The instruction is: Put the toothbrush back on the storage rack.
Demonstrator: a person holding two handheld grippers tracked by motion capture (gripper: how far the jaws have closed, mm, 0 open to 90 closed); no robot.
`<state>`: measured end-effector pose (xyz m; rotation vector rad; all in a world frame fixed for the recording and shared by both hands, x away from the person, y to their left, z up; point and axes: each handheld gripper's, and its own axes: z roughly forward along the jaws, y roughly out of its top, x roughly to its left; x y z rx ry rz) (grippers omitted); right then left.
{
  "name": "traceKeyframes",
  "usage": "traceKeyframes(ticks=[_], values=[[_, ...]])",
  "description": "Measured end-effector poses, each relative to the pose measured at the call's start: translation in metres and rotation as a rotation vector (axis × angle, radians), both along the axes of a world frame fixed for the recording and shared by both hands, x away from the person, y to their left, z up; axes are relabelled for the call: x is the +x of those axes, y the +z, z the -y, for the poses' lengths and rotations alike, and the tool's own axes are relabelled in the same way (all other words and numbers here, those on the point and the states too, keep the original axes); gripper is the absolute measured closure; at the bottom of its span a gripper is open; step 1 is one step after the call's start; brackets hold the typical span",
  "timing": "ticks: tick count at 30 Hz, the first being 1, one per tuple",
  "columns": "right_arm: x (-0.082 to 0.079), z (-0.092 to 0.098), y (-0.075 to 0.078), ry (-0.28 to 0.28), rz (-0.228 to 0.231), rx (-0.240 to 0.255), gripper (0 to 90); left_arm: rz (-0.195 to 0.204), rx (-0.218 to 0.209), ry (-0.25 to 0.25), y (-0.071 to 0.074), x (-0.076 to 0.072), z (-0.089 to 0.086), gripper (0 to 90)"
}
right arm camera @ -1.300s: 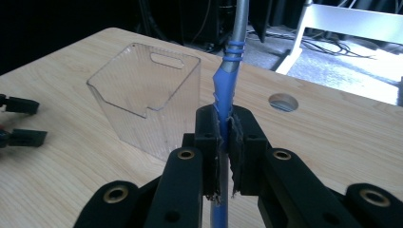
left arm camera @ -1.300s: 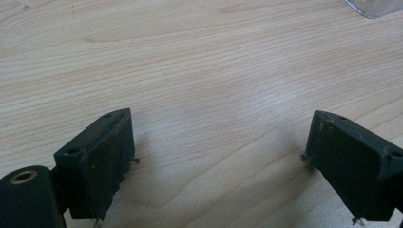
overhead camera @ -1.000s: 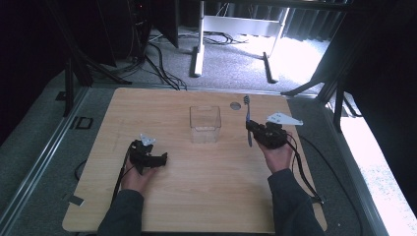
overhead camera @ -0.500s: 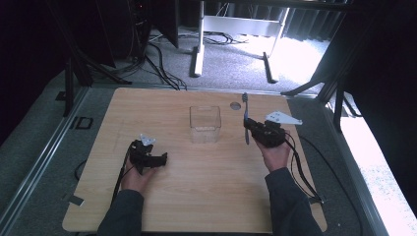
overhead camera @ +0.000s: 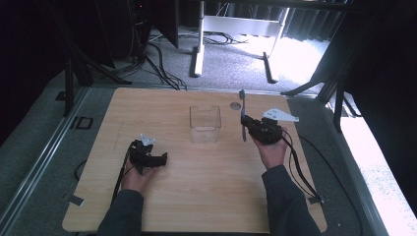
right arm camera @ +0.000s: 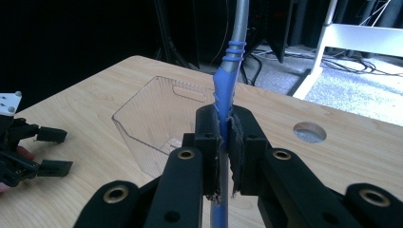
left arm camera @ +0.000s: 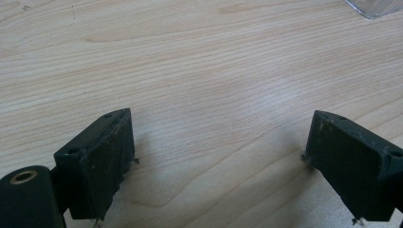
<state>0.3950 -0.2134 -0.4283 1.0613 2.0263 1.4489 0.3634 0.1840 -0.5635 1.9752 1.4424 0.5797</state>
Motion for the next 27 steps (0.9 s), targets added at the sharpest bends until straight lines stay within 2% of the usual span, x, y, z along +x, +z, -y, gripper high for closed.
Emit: traceKeyframes(ticks=[8, 11, 15, 27], values=[[0.005, -0.003, 0.005, 0.003, 0.008, 0.003, 82.7, 0.0, 0.0, 0.0, 0.0, 0.0, 0.0, 9.6], [0.008, -0.004, 0.006, 0.008, 0.002, 0.027, 82.7, 0.0, 0.0, 0.0, 0.0, 0.0, 0.0, 9.6], [0.01, -0.005, 0.006, 0.004, 0.004, 0.034, 82.7, 0.0, 0.0, 0.0, 0.0, 0.0, 0.0, 9.6], [0.017, -0.02, 0.016, 0.02, 0.027, 0.041, 82.7, 0.001, 0.001, 0.0, 0.0, 0.0, 0.0, 9.6]])
